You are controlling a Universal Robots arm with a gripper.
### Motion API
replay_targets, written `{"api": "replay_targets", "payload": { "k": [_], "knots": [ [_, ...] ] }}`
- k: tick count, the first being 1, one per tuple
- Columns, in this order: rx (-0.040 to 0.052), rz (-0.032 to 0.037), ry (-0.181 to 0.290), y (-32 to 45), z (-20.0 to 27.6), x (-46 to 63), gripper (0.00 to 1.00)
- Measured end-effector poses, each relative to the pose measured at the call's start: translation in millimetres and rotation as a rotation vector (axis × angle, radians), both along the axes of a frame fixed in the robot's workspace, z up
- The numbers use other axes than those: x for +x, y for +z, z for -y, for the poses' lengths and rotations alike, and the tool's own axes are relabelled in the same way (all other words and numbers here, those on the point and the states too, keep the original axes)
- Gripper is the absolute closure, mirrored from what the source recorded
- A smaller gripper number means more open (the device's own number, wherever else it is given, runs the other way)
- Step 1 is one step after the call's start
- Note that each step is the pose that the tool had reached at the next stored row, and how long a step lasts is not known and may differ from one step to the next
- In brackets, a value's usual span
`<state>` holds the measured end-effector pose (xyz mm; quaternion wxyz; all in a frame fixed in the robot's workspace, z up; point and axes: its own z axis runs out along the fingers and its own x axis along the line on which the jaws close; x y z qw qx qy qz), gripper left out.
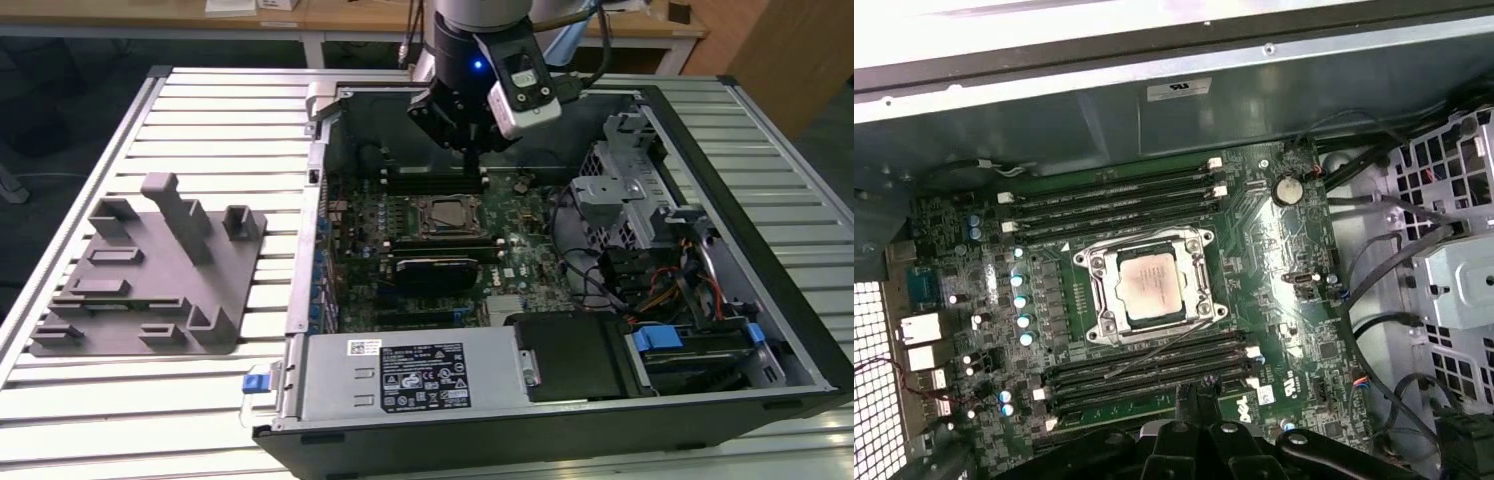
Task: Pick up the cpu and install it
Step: 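Install the second cpu locking lever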
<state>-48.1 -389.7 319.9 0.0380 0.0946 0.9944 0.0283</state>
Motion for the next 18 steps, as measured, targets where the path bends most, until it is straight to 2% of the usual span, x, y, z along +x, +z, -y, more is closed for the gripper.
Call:
{"api": "replay_targets", "payload": {
  "k": [11, 18],
  "knots": [
    [0.0001, 0.0000, 0.000, -6.8, 0.0, -6.3, 0.89],
    [0.0041, 0.0000, 0.000, -14.9, 1.0, -7.5, 0.89]
  ]
}}
